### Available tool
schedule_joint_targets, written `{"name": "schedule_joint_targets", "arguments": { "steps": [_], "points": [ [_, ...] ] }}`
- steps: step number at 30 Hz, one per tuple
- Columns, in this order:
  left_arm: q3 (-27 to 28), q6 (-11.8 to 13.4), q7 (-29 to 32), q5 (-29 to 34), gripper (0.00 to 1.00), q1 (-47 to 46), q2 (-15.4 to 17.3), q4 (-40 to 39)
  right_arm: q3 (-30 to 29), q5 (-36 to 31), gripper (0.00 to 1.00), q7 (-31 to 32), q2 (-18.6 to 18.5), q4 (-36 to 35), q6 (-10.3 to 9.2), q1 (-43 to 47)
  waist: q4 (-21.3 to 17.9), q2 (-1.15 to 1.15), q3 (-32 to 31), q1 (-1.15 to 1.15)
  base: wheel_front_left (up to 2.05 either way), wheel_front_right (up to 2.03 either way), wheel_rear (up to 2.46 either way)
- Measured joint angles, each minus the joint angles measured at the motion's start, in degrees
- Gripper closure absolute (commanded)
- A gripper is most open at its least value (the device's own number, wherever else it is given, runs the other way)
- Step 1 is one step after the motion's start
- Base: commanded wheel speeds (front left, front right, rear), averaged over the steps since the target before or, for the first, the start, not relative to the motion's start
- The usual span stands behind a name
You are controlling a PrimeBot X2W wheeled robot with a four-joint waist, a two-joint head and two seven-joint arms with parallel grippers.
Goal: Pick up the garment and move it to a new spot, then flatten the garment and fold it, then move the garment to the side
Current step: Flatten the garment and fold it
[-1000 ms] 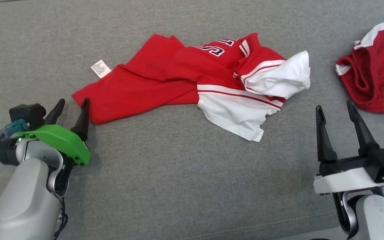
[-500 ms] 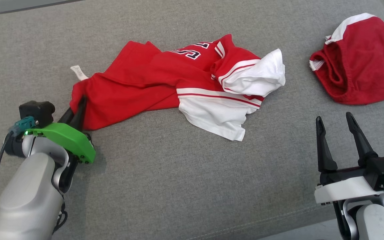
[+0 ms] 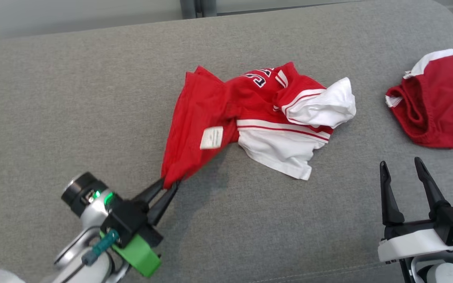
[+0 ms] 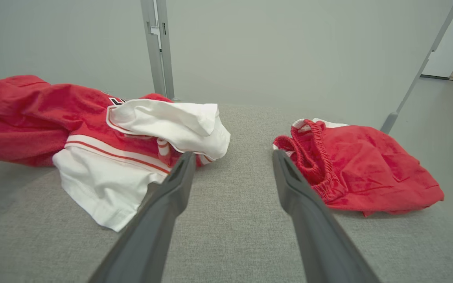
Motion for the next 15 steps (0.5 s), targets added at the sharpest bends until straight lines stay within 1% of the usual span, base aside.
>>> {"name": "schedule_joint_targets", "arguments": {
  "steps": [3,6,11,15],
  "points": [
    [1.03,0.00,0.00,2.68,1.00,5.74,0.42,-2.94,0.09,-0.13,0.00,0.01,0.04,-0.11,-0.01,0.70,1.48,0.00,-0.44,0.00,0.00,0.00,0.00],
    [2.26,0.00,0.00,4.42,1.00,9.93,-0.62,-2.52,0.30,-0.70,0.00,0.01,0.00,-0.10,0.00,0.79,2.96,0.00,-0.48,0.00,0.00,0.00,0.00],
    [4.80,0.00,-0.01,5.42,1.00,11.91,-5.39,1.88,0.45,-1.08,0.00,0.00,0.00,-0.04,-0.01,0.25,5.10,0.00,0.06,0.00,0.00,0.00,0.00],
    [7.02,0.00,0.00,6.28,1.00,13.39,-9.02,5.02,1.00,-1.16,0.00,0.01,0.02,0.03,0.00,-0.49,6.10,0.00,0.63,0.00,0.00,0.00,0.00]
  ]
}}
